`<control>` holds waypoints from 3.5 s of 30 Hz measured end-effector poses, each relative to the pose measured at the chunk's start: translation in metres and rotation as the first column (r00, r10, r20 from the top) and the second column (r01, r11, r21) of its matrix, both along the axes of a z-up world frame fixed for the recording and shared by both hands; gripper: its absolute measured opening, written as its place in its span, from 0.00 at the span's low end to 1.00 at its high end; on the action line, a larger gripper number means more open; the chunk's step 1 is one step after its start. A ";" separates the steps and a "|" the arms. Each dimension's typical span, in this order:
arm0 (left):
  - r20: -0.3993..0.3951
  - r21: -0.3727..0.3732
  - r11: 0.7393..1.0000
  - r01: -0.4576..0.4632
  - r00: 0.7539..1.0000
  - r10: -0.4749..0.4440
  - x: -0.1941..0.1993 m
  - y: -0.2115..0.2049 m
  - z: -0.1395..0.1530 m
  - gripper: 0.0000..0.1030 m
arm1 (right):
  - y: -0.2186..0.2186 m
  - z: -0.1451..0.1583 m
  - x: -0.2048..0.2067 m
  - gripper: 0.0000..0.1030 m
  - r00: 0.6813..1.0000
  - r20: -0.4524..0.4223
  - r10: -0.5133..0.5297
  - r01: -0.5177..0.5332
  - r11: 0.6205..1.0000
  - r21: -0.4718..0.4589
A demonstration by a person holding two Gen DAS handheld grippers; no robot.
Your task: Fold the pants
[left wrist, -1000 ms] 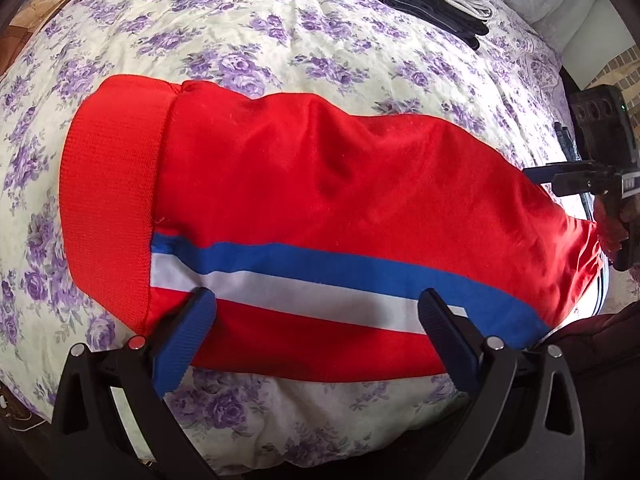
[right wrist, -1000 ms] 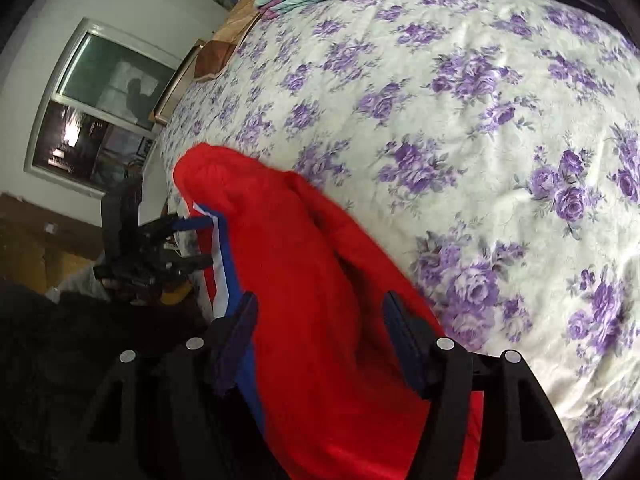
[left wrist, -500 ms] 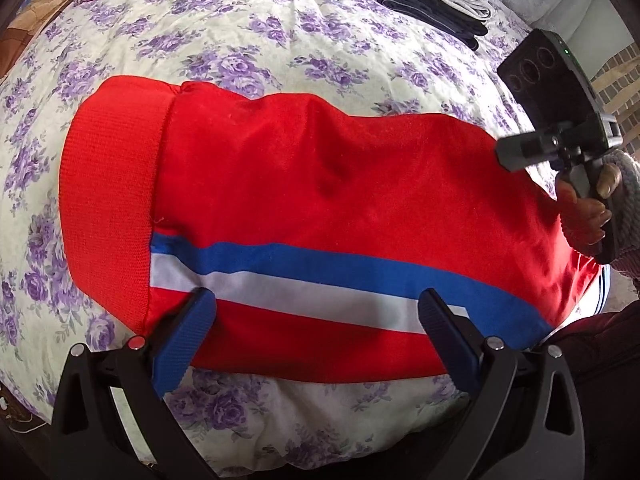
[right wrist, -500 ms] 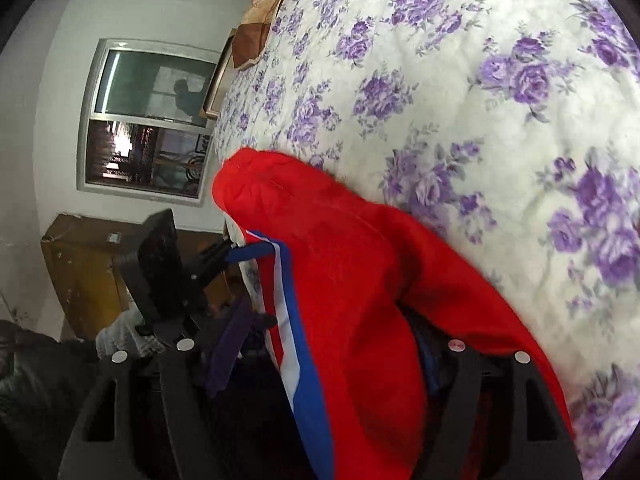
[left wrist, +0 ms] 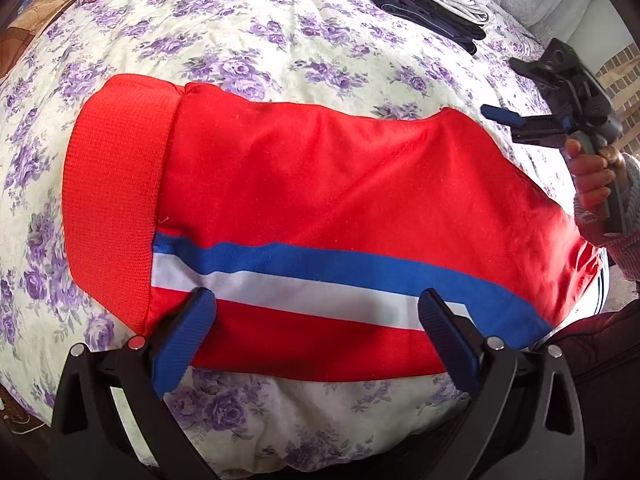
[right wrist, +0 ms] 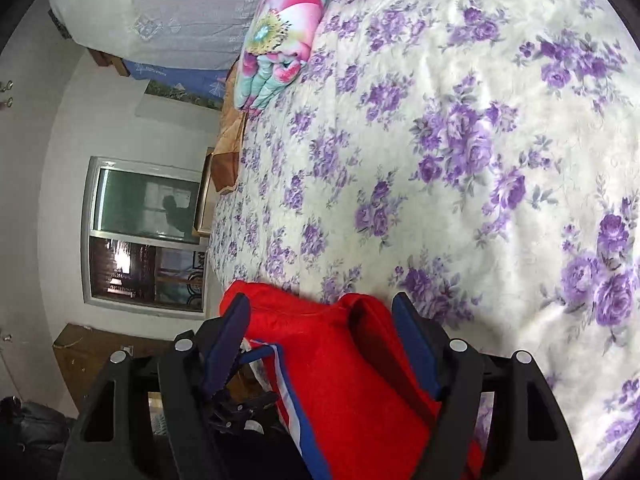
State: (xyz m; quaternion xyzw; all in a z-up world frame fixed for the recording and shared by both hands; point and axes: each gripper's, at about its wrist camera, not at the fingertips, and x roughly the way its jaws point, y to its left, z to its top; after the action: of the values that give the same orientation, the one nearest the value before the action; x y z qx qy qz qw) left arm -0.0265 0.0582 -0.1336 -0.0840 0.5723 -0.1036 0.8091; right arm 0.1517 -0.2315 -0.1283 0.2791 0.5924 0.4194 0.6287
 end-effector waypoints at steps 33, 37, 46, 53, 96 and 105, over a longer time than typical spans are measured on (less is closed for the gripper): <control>0.164 -0.207 0.976 -0.063 0.982 0.098 0.038 0.053 0.080 0.95 | 0.034 0.002 -0.080 0.66 0.977 0.195 -0.090 0.138 0.959 -0.248; 0.099 -0.122 0.987 -0.103 0.988 0.115 0.066 0.064 0.038 0.95 | 0.017 0.000 -0.103 0.66 0.969 0.171 -0.181 0.219 0.944 -0.245; 0.092 -0.071 0.985 -0.160 0.982 0.166 0.065 0.087 0.025 0.95 | -0.051 0.034 -0.187 0.69 0.899 0.253 -0.357 0.425 0.851 -0.308; 0.079 -0.076 0.956 -0.283 0.954 0.289 0.052 0.131 0.027 0.96 | -0.099 0.030 -0.201 0.72 0.855 0.228 -0.465 0.516 0.800 -0.305; 0.113 -0.114 0.970 0.214 0.973 -0.201 0.072 -0.101 0.063 0.95 | -0.295 0.018 -0.286 0.15 0.324 0.255 -0.911 0.943 0.332 -0.010; 0.008 0.127 0.867 0.482 0.874 -0.486 0.086 -0.234 -0.004 0.95 | -0.254 0.081 -0.268 0.14 0.386 0.391 -0.836 0.913 0.408 -0.029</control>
State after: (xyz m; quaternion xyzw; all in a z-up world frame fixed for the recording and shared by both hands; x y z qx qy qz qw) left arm 0.0591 -0.1755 -0.1374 0.1133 0.5641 -0.2698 0.7721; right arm -0.1164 -0.4860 -0.0474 0.4017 0.2899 -0.0150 0.8686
